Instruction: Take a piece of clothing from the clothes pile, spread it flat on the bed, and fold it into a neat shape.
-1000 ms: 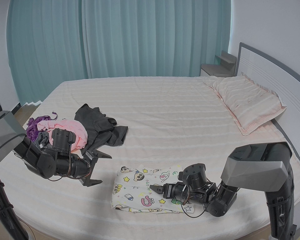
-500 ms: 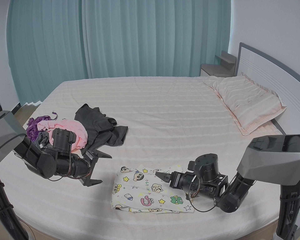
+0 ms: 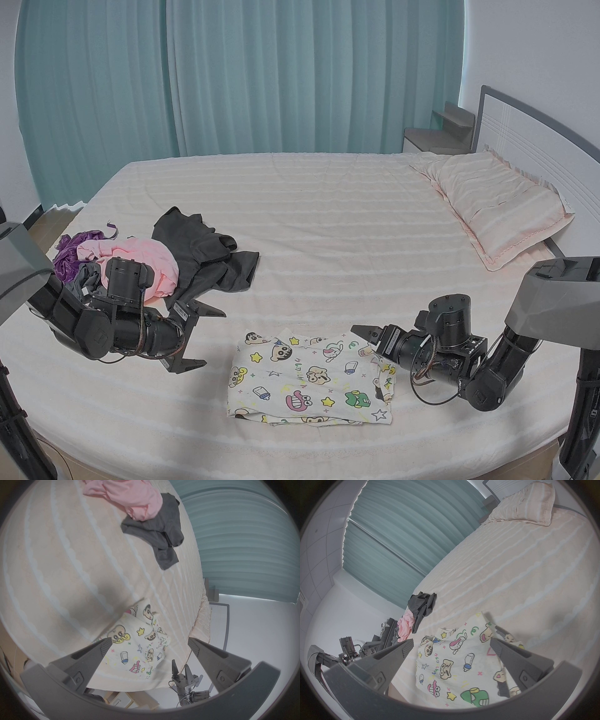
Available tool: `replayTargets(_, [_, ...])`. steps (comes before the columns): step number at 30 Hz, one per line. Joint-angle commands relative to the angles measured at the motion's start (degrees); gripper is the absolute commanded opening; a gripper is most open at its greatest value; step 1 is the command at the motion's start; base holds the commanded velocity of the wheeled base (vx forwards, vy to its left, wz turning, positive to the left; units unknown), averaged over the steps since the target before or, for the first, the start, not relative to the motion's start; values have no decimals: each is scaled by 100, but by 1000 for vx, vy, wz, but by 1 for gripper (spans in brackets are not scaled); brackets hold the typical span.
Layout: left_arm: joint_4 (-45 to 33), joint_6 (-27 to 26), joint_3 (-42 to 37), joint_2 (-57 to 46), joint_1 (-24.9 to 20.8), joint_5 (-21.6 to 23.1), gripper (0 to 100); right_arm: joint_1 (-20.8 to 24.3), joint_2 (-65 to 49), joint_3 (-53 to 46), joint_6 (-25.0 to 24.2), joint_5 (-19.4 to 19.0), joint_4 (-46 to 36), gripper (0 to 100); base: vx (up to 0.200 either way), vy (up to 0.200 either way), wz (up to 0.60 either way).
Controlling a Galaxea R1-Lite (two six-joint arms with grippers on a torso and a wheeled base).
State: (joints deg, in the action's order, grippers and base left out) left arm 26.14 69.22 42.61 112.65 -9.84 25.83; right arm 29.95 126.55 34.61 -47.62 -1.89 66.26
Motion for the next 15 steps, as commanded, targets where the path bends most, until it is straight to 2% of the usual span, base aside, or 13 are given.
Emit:
replayTargets(1, [5, 4, -33, -7, 8, -8, 100, -33, -16, -7, -2, -4, -7, 100, 0, 200, 0])
replayTargets(10, [41, -5, -121, -33, -1, -17, 100, -244, 212, 20, 42, 31, -60, 100, 0, 200, 0])
replayTargets(15, [243, -14, -218, -24, -36, -26, 100, -719, 493, 195, 385, 31, -87, 100, 0, 0, 0])
